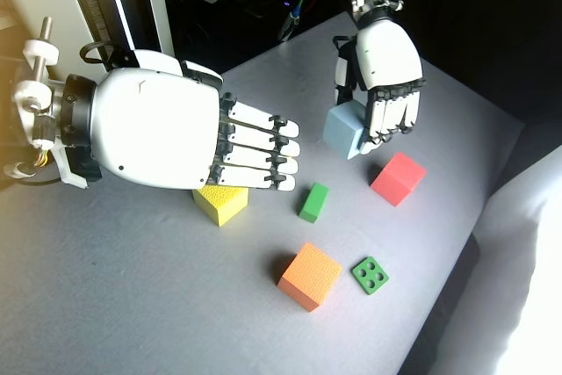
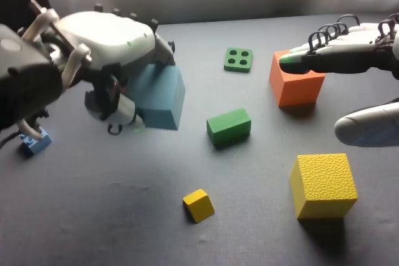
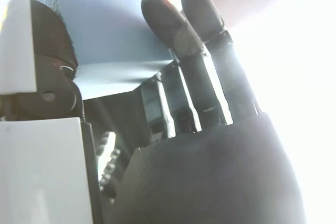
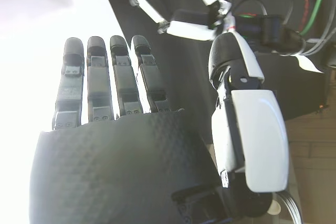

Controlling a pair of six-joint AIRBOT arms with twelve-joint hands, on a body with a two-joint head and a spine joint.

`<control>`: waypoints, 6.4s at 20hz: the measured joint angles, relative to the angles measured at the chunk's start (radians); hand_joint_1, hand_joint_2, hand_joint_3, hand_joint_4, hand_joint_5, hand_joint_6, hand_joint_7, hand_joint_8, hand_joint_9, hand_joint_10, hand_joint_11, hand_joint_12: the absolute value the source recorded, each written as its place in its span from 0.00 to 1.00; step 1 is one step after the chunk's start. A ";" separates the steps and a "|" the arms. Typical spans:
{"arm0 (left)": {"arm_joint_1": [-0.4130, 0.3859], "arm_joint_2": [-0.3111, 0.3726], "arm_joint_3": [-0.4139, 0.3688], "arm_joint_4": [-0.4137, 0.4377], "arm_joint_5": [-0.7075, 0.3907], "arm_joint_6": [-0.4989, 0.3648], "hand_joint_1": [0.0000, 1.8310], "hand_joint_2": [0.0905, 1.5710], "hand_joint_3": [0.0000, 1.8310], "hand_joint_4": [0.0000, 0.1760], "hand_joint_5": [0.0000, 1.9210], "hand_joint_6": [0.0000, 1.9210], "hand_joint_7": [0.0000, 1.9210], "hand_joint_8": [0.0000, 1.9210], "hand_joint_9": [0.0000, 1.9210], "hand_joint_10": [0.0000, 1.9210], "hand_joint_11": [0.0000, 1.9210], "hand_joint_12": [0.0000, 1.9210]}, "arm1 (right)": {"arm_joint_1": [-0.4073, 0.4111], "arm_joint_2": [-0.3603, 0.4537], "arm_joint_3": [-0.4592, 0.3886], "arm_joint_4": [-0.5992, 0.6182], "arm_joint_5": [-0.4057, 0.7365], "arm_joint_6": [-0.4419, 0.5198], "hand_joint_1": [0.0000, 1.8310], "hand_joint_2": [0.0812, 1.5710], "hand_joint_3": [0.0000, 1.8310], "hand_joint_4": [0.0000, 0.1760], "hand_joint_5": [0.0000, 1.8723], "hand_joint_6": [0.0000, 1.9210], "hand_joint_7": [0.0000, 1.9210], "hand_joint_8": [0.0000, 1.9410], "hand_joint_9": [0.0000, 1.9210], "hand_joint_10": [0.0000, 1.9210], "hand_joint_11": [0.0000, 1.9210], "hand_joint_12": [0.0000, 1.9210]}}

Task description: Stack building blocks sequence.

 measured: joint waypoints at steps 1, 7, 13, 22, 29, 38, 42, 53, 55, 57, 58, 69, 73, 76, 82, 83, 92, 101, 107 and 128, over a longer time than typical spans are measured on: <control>-0.002 -0.008 0.020 0.001 0.012 0.000 0.74 0.71 0.00 0.00 0.52 0.34 0.49 0.63 0.40 0.76 0.26 0.75 | 0.000 0.000 0.000 0.000 0.000 0.000 0.10 0.77 0.00 0.00 0.08 0.00 0.07 0.00 0.06 0.00 0.00 0.16; -0.026 -0.066 0.135 -0.003 0.074 0.000 0.75 0.71 0.00 0.00 0.49 0.46 0.47 0.62 0.41 0.72 0.30 0.67 | 0.000 0.000 0.000 0.000 0.001 0.000 0.09 0.78 0.00 0.00 0.08 0.00 0.07 0.00 0.06 0.00 0.00 0.15; -0.040 -0.098 0.216 0.006 0.139 0.000 0.74 0.72 0.00 0.00 0.49 0.47 0.46 0.64 0.40 0.73 0.29 0.69 | 0.000 0.000 -0.003 0.000 0.003 0.000 0.12 0.77 0.00 0.00 0.10 0.00 0.09 0.00 0.08 0.00 0.00 0.20; -0.040 -0.124 0.331 0.043 0.213 0.000 0.74 0.72 0.00 0.00 0.49 0.44 0.47 0.64 0.39 0.74 0.29 0.69 | 0.004 0.000 -0.003 0.000 0.004 0.000 0.11 0.76 0.00 0.00 0.10 0.00 0.09 0.00 0.08 0.00 0.00 0.21; -0.047 -0.151 0.391 0.060 0.241 0.000 0.75 0.70 0.00 0.00 0.50 0.46 0.49 0.58 0.42 0.69 0.30 0.64 | 0.004 0.000 -0.003 0.000 0.003 0.000 0.09 0.77 0.00 0.00 0.09 0.00 0.08 0.00 0.07 0.00 0.00 0.17; -0.045 -0.158 0.445 0.079 0.261 0.000 0.74 0.72 0.00 0.00 0.49 0.45 0.46 0.64 0.40 0.74 0.29 0.70 | 0.004 0.000 -0.003 0.000 0.004 0.000 0.12 0.76 0.00 0.00 0.12 0.00 0.10 0.00 0.09 0.00 0.00 0.21; -0.037 -0.163 0.449 0.080 0.261 -0.012 0.75 0.71 0.00 0.00 0.50 0.43 0.47 0.64 0.40 0.72 0.29 0.68 | 0.004 0.000 -0.003 0.000 0.005 0.000 0.09 0.77 0.00 0.00 0.10 0.00 0.08 0.00 0.07 0.00 0.00 0.17; -0.024 -0.163 0.431 0.056 0.261 -0.016 0.38 0.50 0.00 0.00 0.07 0.00 0.11 0.00 0.11 0.00 0.00 0.33 | 0.010 0.000 -0.003 0.000 0.006 0.000 0.17 0.75 0.00 0.00 0.09 0.00 0.07 0.00 0.06 0.00 0.00 0.16; -0.024 -0.163 0.427 0.044 0.266 -0.016 0.37 0.43 0.00 0.00 0.04 0.00 0.06 0.00 0.06 0.00 0.00 0.22 | 0.010 0.000 -0.003 0.000 0.005 0.000 0.18 0.74 0.00 0.00 0.09 0.00 0.07 0.00 0.06 0.00 0.00 0.17; -0.023 -0.163 0.424 0.041 0.264 -0.016 0.38 0.43 0.00 0.00 0.02 0.00 0.05 0.00 0.06 0.00 0.00 0.17 | 0.010 0.000 -0.003 0.000 0.004 0.000 0.19 0.74 0.00 0.00 0.10 0.00 0.08 0.00 0.07 0.00 0.00 0.18; -0.022 -0.162 0.419 0.039 0.263 -0.015 0.35 0.43 0.00 0.00 0.00 0.00 0.03 0.00 0.03 0.00 0.00 0.11 | 0.010 0.000 -0.003 0.000 0.005 0.000 0.21 0.73 0.00 0.00 0.10 0.00 0.08 0.00 0.07 0.00 0.00 0.20; -0.023 -0.044 0.276 0.066 0.267 -0.009 0.36 0.42 0.00 0.00 0.00 0.00 0.00 0.00 0.00 0.00 0.00 0.03 | -0.029 -0.001 -0.014 0.133 -0.080 0.005 0.22 0.60 0.00 0.00 0.04 0.00 0.03 0.00 0.02 0.00 0.00 0.08; -0.019 0.013 0.187 0.310 0.291 -0.228 0.37 0.43 0.00 0.00 0.00 0.00 0.00 0.00 0.00 0.00 0.00 0.00 | -0.114 -0.032 -0.020 0.231 -0.087 -0.036 0.56 0.57 0.00 0.00 0.00 0.00 0.00 0.00 0.00 0.00 0.00 0.05; -0.001 0.048 0.122 0.552 0.266 -0.457 0.38 0.44 0.01 0.00 0.00 0.00 0.00 0.00 0.00 0.00 0.00 0.00 | -0.198 -0.040 -0.021 0.475 -0.087 -0.096 0.68 0.58 0.00 0.00 0.01 0.00 0.00 0.00 0.02 0.00 0.00 0.21; 0.161 0.125 0.038 1.173 0.031 -1.067 0.35 0.46 0.01 0.00 0.00 0.00 0.01 0.00 0.01 0.00 0.00 0.00 | -0.248 -0.073 -0.020 0.589 -0.105 -0.133 0.72 0.63 0.00 0.00 0.12 0.01 0.11 0.01 0.12 0.01 0.00 0.40; 0.193 0.141 0.023 1.257 0.010 -1.153 0.36 0.47 0.01 0.00 0.00 0.00 0.01 0.00 0.01 0.00 0.00 0.00 | -0.248 -0.074 -0.026 0.591 -0.099 -0.132 0.73 0.62 0.00 0.00 0.15 0.01 0.14 0.01 0.14 0.01 0.00 0.45; 0.327 0.287 -0.071 1.913 -0.261 -1.561 0.35 0.47 0.01 0.00 0.00 0.00 0.03 0.00 0.02 0.00 0.00 0.00 | -0.292 -0.098 -0.044 0.593 -0.092 -0.156 0.77 0.62 0.00 0.00 0.15 0.00 0.13 0.00 0.14 0.00 0.00 0.46; 0.332 0.355 -0.118 2.119 -0.254 -1.685 0.33 0.48 0.00 0.00 0.00 0.00 0.02 0.00 0.01 0.00 0.00 0.00 | -0.307 -0.113 -0.027 0.611 -0.053 -0.174 0.70 0.54 0.00 0.00 0.04 0.00 0.03 0.00 0.06 0.00 0.00 0.38; 0.274 0.349 -0.117 2.192 -0.222 -1.748 0.33 0.48 0.00 0.00 0.00 0.00 0.02 0.00 0.01 0.00 0.00 0.00 | -0.317 -0.164 0.010 0.630 -0.050 -0.183 0.68 0.51 0.00 0.00 0.00 0.00 0.00 0.00 0.03 0.00 0.00 0.39; 0.191 0.329 -0.121 2.284 -0.151 -1.836 0.34 0.48 0.00 0.00 0.01 0.00 0.05 0.01 0.04 0.01 0.02 0.01 | -0.379 -0.263 0.055 0.707 -0.002 -0.353 0.70 0.57 0.00 0.00 0.03 0.00 0.01 0.00 0.03 0.00 0.00 0.33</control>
